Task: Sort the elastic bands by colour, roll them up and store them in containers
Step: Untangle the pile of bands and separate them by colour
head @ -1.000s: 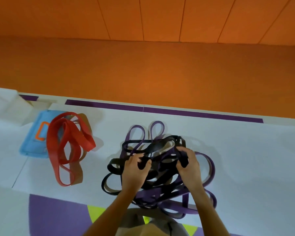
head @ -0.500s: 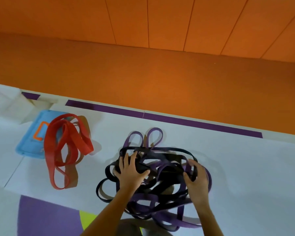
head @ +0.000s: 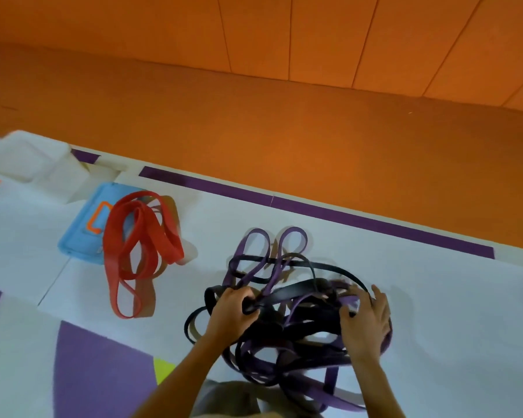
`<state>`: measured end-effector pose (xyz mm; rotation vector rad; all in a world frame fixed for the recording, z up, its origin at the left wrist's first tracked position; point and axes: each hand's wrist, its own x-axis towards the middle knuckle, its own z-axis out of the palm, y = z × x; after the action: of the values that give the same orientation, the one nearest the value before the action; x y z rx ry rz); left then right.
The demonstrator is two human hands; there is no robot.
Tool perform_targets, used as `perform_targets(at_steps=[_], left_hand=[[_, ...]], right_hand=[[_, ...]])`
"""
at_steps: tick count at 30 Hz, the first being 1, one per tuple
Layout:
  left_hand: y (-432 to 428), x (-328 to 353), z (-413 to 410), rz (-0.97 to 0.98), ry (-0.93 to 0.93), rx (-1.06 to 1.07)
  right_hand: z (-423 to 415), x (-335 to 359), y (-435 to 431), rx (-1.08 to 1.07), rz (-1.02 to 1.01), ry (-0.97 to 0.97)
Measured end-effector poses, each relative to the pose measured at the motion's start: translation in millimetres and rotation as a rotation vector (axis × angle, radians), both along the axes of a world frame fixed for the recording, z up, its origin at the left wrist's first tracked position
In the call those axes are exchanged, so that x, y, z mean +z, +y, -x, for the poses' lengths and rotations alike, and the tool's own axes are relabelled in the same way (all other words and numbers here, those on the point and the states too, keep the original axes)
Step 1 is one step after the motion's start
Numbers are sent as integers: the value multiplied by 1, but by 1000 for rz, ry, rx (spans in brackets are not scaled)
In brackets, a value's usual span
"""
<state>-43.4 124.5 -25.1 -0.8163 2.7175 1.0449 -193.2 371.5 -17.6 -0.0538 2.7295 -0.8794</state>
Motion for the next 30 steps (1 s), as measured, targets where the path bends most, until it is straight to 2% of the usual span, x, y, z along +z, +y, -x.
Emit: perform_targets(at_steps=[3,5,8,11,15,17,18,21,24,27,30], left_hand=[[-10,7,-23,-24,-6,-54],[-17,12,-39,-16,-44,-80],[-27,19,-53,2,-32,-76],[-38,28,-58,65,7,-37],[-60,42,-65,237,71,38],[-71,49,-67,299,96,35],[-76,51,-66,315,110,17],[-84,51,-59,304,156,-40],[-89,42,-46,242,135,-84],[-92,27,-33,119,-78,-136],[-96,12,-18,130,-325,-138]], right_hand=[[1,5,-22,173,72,186],[2,6,-42,297,136,233],[4,2,-74,477,235,103],[1,-7,-94,584,268,-158],[2,-21,-111,670,73,-311],[5,-27,-122,776,-22,-321],[5,-29,-128,775,-45,-294],[-3,-32,-143,515,56,-286],[-11,-34,-162,335,190,-376],[-18,-35,-167,200,238,-344],[-30,-28,-157,198,210,-251]])
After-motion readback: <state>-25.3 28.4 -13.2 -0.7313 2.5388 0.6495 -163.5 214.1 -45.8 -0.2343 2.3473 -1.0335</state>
